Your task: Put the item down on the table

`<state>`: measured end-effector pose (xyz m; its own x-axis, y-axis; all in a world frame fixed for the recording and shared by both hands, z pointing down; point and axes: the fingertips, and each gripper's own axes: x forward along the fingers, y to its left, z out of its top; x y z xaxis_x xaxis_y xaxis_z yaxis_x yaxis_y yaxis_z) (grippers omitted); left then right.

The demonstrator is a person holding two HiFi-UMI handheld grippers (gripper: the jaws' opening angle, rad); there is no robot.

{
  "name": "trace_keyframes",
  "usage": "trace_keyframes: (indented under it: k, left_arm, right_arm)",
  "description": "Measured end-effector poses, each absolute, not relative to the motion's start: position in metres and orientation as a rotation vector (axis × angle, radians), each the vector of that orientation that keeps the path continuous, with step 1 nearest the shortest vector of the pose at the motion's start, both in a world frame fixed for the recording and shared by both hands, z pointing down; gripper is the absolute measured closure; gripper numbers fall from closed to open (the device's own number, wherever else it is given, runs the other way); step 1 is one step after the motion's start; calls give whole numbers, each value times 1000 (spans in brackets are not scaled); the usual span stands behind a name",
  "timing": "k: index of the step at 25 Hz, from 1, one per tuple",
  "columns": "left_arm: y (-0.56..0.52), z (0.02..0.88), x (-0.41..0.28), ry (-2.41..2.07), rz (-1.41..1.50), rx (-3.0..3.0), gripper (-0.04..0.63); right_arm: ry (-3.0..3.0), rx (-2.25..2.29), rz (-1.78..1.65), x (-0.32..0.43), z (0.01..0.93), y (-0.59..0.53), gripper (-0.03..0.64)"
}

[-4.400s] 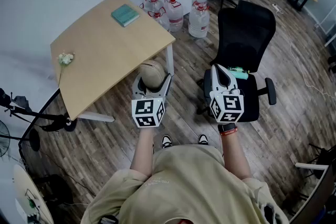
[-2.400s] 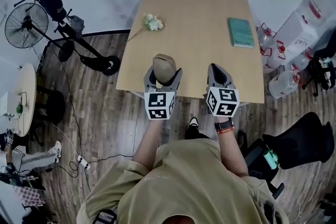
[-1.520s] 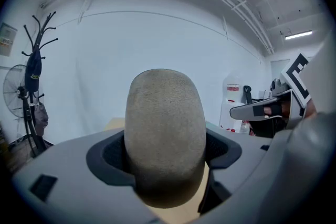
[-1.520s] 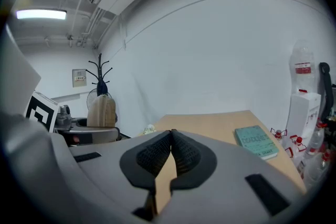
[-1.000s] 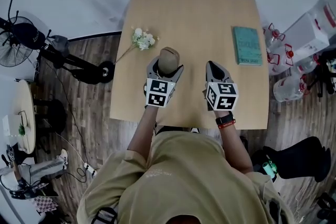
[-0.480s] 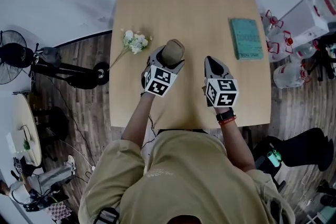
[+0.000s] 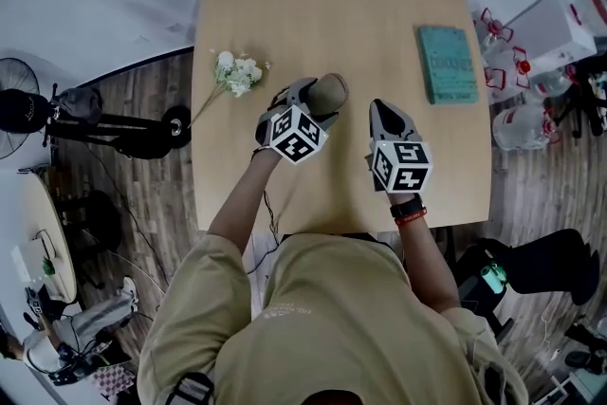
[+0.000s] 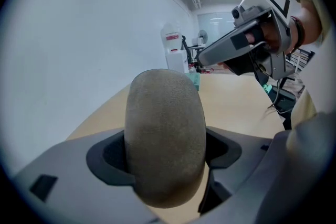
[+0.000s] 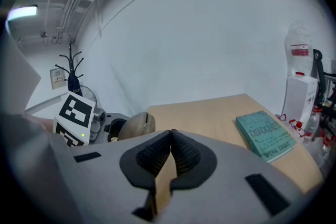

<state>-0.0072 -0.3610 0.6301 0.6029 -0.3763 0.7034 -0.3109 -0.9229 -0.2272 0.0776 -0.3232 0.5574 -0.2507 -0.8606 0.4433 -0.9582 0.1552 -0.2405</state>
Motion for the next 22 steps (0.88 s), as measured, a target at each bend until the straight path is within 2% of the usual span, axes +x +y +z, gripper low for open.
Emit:
trace_keyframes:
  k: [22]
  left_arm:
    - [-384,730,-7,74,-1558,-2458,222]
  right_arm:
    - [-2108,1838,770,97,590,-334,614]
